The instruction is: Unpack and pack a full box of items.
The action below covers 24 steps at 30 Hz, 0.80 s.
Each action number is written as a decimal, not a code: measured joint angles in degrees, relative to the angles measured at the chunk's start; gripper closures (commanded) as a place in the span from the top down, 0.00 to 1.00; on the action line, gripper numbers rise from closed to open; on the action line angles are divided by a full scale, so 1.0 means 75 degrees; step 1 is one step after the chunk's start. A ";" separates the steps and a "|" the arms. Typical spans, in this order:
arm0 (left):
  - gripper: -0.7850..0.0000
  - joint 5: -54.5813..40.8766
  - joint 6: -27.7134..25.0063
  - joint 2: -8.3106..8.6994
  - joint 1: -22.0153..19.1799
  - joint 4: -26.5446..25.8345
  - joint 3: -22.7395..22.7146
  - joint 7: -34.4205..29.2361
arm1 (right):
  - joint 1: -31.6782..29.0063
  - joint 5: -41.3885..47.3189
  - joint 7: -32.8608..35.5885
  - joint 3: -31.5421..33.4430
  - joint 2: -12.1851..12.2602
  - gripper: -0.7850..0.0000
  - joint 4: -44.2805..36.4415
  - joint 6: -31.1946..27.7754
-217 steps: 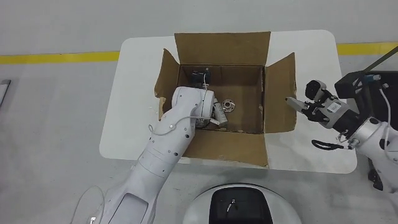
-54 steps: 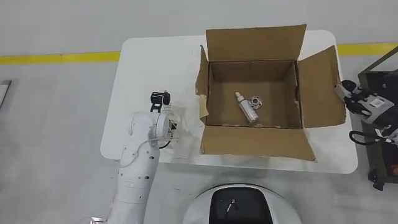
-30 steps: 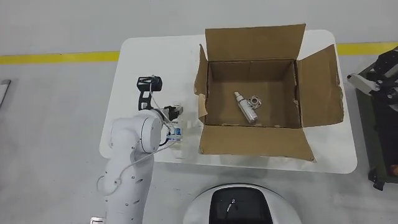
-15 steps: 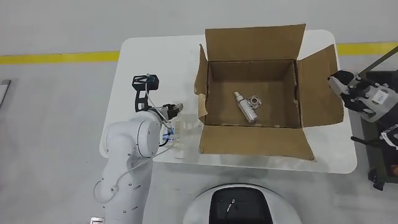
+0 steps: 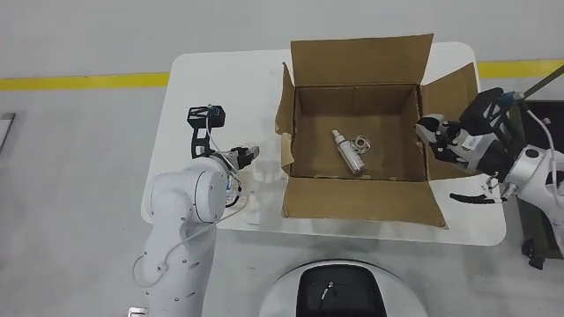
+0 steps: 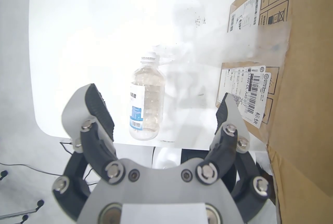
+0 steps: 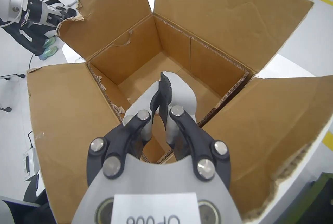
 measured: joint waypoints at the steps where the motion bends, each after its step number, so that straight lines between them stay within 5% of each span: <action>1: 1.00 0.0000 0.0000 0.0000 0.0000 0.0000 0.0000 0.0000 | -0.0003 0.0002 -0.0001 0.0004 0.0000 0.00 -0.0002 -0.0001; 12: 1.00 0.0000 0.0000 0.0000 0.0000 0.0000 0.0000 0.0000 | 0.0023 -0.0390 0.0114 -0.0060 0.0017 0.00 -0.0175 0.0039; 24: 1.00 0.0000 0.0000 0.0000 0.0000 0.0000 0.0000 0.0000 | 0.1579 -0.2083 0.1897 -0.1929 -0.0057 0.00 0.0197 0.2210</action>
